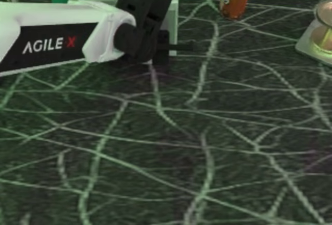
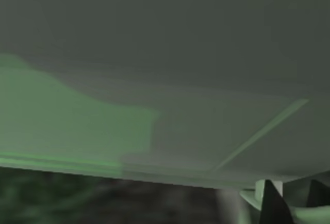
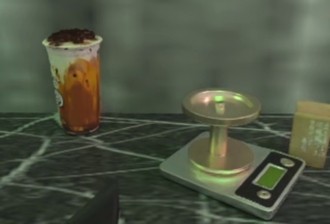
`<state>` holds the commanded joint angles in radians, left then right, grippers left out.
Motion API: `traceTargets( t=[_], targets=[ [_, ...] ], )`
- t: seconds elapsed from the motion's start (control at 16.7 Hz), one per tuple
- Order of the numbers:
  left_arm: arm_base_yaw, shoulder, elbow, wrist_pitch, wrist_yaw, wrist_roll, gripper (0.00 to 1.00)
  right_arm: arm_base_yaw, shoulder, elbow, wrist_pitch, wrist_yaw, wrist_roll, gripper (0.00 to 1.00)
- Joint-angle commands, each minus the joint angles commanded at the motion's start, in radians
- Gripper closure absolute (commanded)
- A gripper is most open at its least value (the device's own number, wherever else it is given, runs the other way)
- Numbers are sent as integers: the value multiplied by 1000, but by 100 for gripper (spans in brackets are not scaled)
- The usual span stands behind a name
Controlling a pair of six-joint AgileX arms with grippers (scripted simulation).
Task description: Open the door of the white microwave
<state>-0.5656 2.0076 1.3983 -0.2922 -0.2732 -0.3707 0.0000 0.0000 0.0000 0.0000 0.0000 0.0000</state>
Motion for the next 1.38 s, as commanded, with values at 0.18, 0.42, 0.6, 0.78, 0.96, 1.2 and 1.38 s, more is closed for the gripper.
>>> traceTargets(
  t=[0.18, 0.42, 0.6, 0.78, 0.96, 1.2, 1.38],
  targets=[
    [0, 0, 0, 0, 0, 0, 100, 0, 0, 0, 0, 0, 0, 0],
    [0, 0, 0, 0, 0, 0, 100, 0, 0, 0, 0, 0, 0, 0],
    [0, 0, 0, 0, 0, 0, 100, 0, 0, 0, 0, 0, 0, 0],
    [-7, 1, 1, 2, 8, -2, 100, 0, 0, 0, 0, 0, 0, 0],
    [2, -19, -27, 16, 22, 23, 100, 0, 0, 0, 0, 0, 0, 0],
    [11, -40, -61, 35, 43, 56, 100, 0, 0, 0, 0, 0, 0, 0],
    [11, -40, -61, 35, 43, 56, 100, 0, 0, 0, 0, 0, 0, 0]
  ],
)
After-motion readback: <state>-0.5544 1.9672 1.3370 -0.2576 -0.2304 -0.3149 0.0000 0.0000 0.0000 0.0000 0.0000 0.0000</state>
